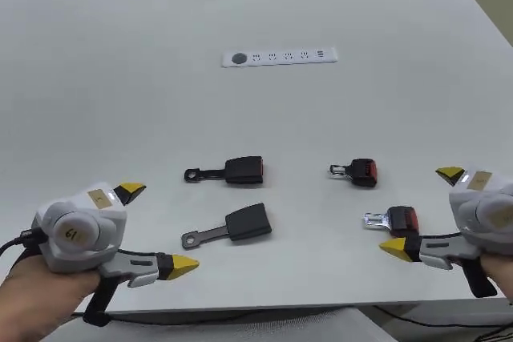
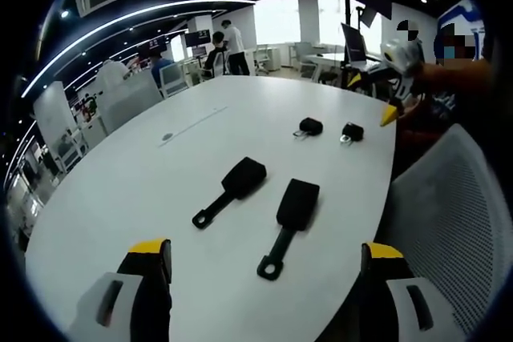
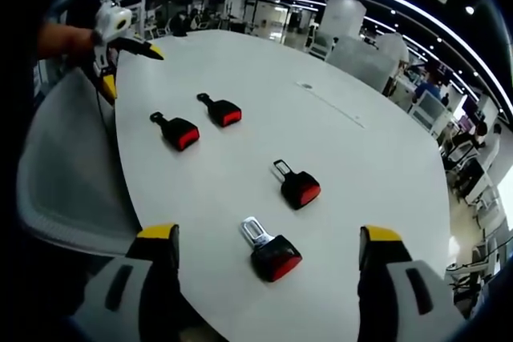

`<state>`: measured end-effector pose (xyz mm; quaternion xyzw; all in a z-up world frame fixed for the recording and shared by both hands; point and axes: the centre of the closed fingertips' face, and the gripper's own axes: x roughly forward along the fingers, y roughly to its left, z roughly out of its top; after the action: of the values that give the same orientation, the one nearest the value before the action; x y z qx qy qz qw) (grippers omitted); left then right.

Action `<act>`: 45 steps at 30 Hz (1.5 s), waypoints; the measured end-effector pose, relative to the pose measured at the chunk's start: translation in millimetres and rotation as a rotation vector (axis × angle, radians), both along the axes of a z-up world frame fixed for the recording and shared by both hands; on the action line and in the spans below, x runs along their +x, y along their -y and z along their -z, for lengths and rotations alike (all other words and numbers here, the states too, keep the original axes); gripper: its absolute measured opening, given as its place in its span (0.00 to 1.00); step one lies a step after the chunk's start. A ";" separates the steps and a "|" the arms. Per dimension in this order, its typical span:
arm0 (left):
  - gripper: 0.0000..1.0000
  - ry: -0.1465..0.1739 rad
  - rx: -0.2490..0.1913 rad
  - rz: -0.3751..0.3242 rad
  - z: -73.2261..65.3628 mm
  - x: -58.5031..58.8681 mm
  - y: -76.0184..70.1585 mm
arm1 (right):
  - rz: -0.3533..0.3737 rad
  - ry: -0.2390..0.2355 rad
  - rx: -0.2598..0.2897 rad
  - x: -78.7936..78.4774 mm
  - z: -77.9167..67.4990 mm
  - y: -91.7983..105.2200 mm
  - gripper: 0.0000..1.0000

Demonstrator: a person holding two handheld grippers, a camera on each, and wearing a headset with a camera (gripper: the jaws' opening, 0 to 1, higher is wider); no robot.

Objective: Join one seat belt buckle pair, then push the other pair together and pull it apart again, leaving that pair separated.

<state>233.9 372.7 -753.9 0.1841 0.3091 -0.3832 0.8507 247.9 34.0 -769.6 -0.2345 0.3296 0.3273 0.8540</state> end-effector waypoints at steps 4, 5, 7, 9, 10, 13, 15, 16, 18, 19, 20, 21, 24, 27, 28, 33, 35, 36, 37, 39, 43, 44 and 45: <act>1.00 -0.089 0.034 -0.013 9.0 -6.3 -2.6 | -0.011 -0.008 0.004 4.8 1.2 0.5 0.94; 1.00 -0.085 0.042 -0.012 8.1 -5.4 -2.1 | -0.014 -0.005 0.003 6.9 1.3 1.9 0.94; 1.00 -0.083 0.051 -0.013 4.7 -3.6 -0.9 | -0.015 -0.006 0.007 10.9 0.5 4.0 0.95; 1.00 -0.070 0.073 -0.043 1.3 3.7 -4.6 | -0.036 -0.009 0.019 12.8 -0.6 2.6 0.95; 1.00 -0.067 0.073 -0.046 0.3 4.5 -4.4 | -0.048 -0.010 0.022 12.3 -0.7 1.2 0.94; 1.00 -0.045 0.078 -0.078 -5.7 9.0 -1.9 | -0.100 -0.004 0.004 11.2 -0.8 -1.3 0.91; 1.00 -0.047 0.100 -0.113 -1.0 12.2 -9.2 | -0.123 -0.016 0.015 8.6 0.0 -4.6 0.89; 1.00 -0.050 0.101 -0.128 -2.0 10.6 -7.6 | -0.131 -0.017 0.020 8.1 -0.8 -5.5 0.87; 1.00 -0.050 0.094 -0.148 -5.0 9.4 -4.1 | -0.131 -0.021 0.031 7.5 -2.6 -6.7 0.85; 1.00 -0.047 0.100 -0.151 -5.3 9.0 -2.6 | -0.124 -0.028 0.035 6.8 -2.9 -6.5 0.83; 1.00 -0.044 0.109 -0.152 -5.9 8.6 -1.7 | -0.117 -0.029 0.038 6.9 -3.3 -5.8 0.82; 1.00 -0.042 0.122 -0.148 -6.4 7.9 0.2 | -0.109 -0.013 0.044 8.8 -5.9 -5.1 0.82; 1.00 -0.051 0.139 -0.131 -9.6 4.3 4.2 | -0.075 -0.007 0.052 11.2 -10.2 0.3 0.82; 1.00 -0.045 0.160 -0.117 -11.0 4.8 5.5 | -0.069 -0.018 0.065 10.1 -13.9 3.2 0.82; 1.00 -0.045 0.164 -0.115 -10.6 4.8 5.4 | -0.070 -0.018 0.062 9.7 -14.0 3.7 0.83; 1.00 -0.045 0.187 -0.109 -9.0 4.8 6.6 | -0.139 -0.053 0.010 1.1 -6.5 10.2 0.82; 1.00 -0.055 0.193 -0.102 -5.4 5.9 8.7 | -0.149 -0.049 0.008 2.0 -6.9 13.3 0.80; 1.00 -0.054 0.204 -0.096 -3.1 8.1 9.6 | -0.163 -0.063 0.006 1.2 -5.3 14.2 0.78; 1.00 -0.053 0.211 -0.093 -1.9 9.5 10.2 | -0.169 -0.071 0.001 0.7 -3.2 15.2 0.76; 0.97 -0.063 0.212 -0.082 2.4 13.0 13.3 | -0.188 -0.063 -0.022 3.2 0.7 17.3 0.75; 0.94 -0.081 0.225 -0.013 11.3 14.9 28.7 | -0.243 -0.087 -0.060 0.4 8.8 16.2 0.69; 0.91 -0.088 0.222 0.012 13.1 14.4 34.2 | -0.277 -0.108 -0.066 -3.7 12.0 14.7 0.63; 0.89 -0.094 0.231 0.032 16.9 15.7 38.7 | -0.311 -0.120 -0.072 -6.4 15.4 13.4 0.54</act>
<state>249.7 334.0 -770.8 0.2675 0.3876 -0.3670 0.8022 241.5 20.6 -784.9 -0.2932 0.3513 0.4570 0.7628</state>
